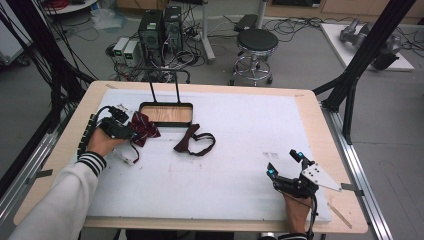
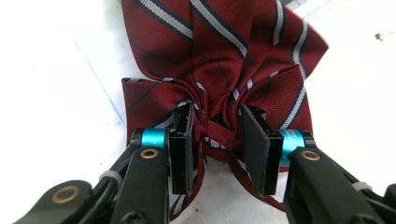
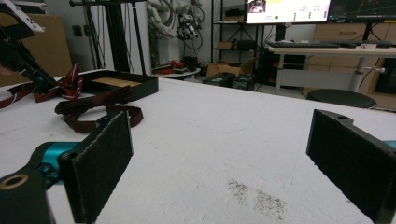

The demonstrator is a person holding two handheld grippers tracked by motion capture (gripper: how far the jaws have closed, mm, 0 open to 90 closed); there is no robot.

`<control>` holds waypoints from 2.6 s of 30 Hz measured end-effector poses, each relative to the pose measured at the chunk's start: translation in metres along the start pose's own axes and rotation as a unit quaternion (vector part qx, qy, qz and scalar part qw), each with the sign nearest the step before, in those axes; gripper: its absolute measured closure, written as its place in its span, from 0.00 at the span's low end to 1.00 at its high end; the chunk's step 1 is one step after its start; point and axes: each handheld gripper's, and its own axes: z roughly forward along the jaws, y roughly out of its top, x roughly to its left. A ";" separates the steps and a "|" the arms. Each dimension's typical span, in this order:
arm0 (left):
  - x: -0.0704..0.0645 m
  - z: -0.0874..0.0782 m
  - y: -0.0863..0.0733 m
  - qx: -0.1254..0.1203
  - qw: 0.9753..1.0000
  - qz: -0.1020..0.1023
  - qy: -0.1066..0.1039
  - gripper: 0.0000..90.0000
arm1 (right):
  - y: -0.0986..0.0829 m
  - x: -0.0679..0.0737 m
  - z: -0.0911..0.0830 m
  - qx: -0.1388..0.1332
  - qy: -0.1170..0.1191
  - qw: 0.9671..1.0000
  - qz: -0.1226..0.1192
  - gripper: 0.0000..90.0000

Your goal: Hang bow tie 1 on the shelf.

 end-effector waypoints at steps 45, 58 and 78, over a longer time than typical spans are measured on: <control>-0.004 -0.113 0.029 -0.307 0.952 -0.005 0.012 0.73 | 0.000 0.000 0.000 0.001 0.000 1.000 -0.001 0.07; 0.006 -0.112 0.058 -0.324 0.945 -0.015 0.032 0.73 | 0.000 0.000 0.000 0.001 0.000 1.000 -0.004 0.07; 0.027 -0.098 0.103 -0.329 0.942 -0.035 0.057 0.73 | 0.000 0.000 0.000 0.002 0.000 1.000 -0.005 0.07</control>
